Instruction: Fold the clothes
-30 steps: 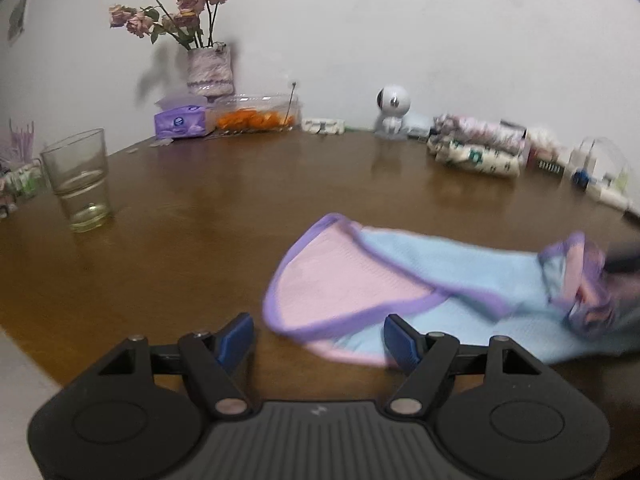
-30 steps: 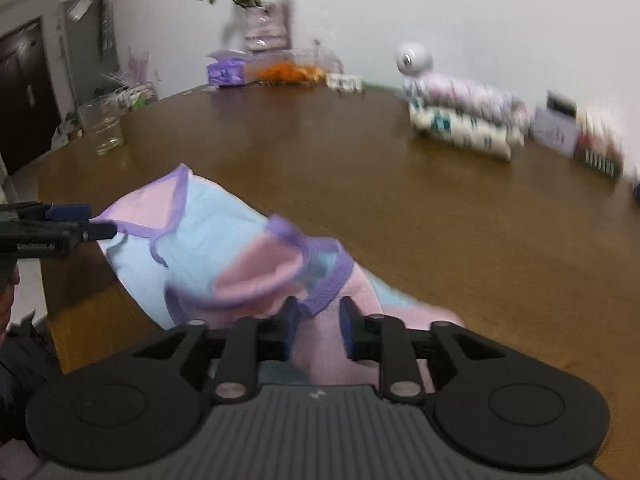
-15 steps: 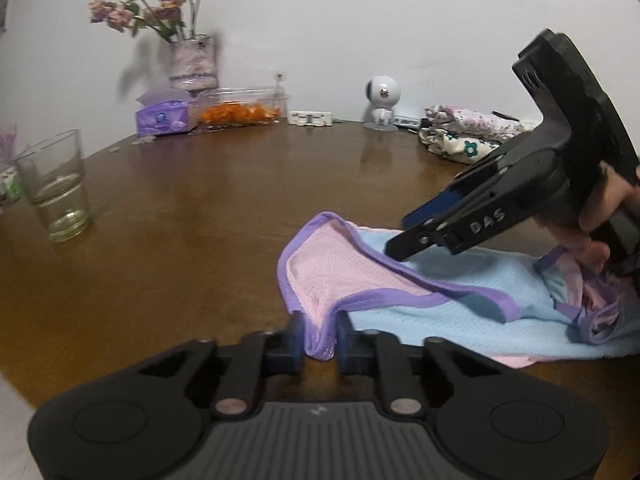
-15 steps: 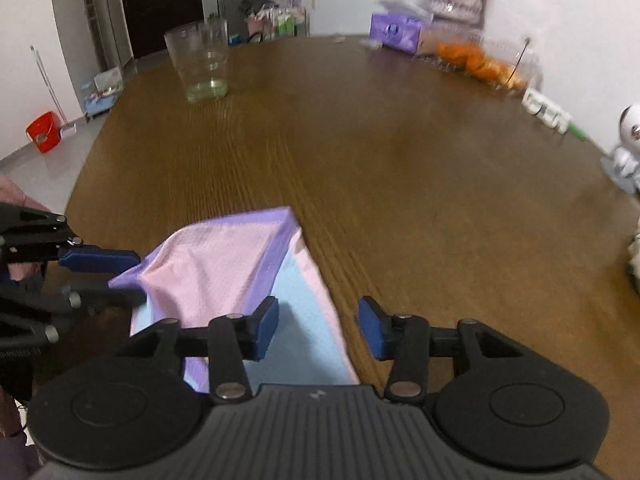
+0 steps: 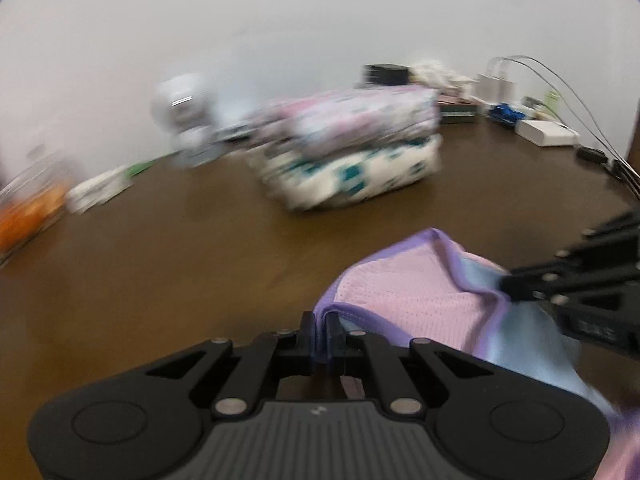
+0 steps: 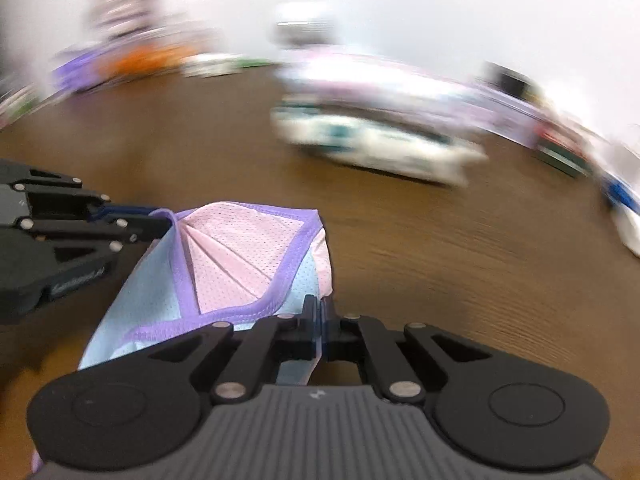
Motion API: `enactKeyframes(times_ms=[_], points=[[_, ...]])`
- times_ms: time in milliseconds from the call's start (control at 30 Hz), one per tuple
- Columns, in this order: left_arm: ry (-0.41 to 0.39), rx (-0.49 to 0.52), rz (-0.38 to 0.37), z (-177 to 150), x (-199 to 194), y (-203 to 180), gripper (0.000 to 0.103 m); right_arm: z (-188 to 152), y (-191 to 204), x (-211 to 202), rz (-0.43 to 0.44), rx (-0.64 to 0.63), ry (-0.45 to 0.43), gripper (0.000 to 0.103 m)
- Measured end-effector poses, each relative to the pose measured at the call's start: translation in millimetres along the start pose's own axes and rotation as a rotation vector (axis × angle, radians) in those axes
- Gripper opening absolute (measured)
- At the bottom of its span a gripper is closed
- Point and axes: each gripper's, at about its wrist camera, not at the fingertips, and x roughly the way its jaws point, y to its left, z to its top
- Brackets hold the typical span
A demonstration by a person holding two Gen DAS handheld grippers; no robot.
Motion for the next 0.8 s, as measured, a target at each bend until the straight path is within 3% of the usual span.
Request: enactKeyframes(times_ms=[100,133,200,233,267,300,367,467,500,667,800], points=[[-0.028,-0.027,-0.032,9.4,13.8,-14.8,0.024,-7.1,-43.6,-1.7,-0.078,0.092,-0.017,0.002],[-0.025,-0.035,-0.037,7.7,11.2,-15.7,0.036,-10.1,-57.1,-4.2,-0.082,0.110,-0.038,0.003],[-0.012,-0.036,-0.024,-0.2,-4.2,-14.3,0.042,-15.9,-69.8,-15.1,-0.050,0.132,-0.076,0.011],[-0.011,-0.036,-0.025,-7.3,-18.6,-12.5,0.042,-18.8,-72.8,-23.9,-0.030,0.138,-0.092,0.019],[-0.013,-0.049,-0.031,-16.2,-35.3,-9.3,0.044,-21.6,-74.0,-36.5,-0.011,0.135,-0.115,0.034],[-0.013,-0.070,-0.038,-25.2,-51.9,-6.7,0.049,-26.5,-74.4,-51.2,0.010,0.129,-0.137,0.041],[0.000,-0.152,-0.111,-51.4,-88.0,-5.9,0.060,-43.5,-72.3,-85.0,0.064,0.110,-0.178,0.045],[-0.011,-0.201,-0.290,-95.3,-138.1,-18.8,0.063,-88.0,-59.7,-121.5,0.201,0.081,-0.198,0.053],[-0.032,-0.191,-0.314,-106.6,-152.5,-27.0,0.064,-105.6,-56.0,-128.0,0.238,0.080,-0.204,0.054],[-0.095,-0.232,-0.378,-151.5,-182.5,-47.3,0.074,-162.6,-39.2,-150.1,0.285,-0.014,-0.222,0.054],[-0.108,-0.259,-0.402,-165.9,-178.9,-54.9,0.074,-183.9,-28.8,-162.5,0.385,-0.088,-0.259,0.059]])
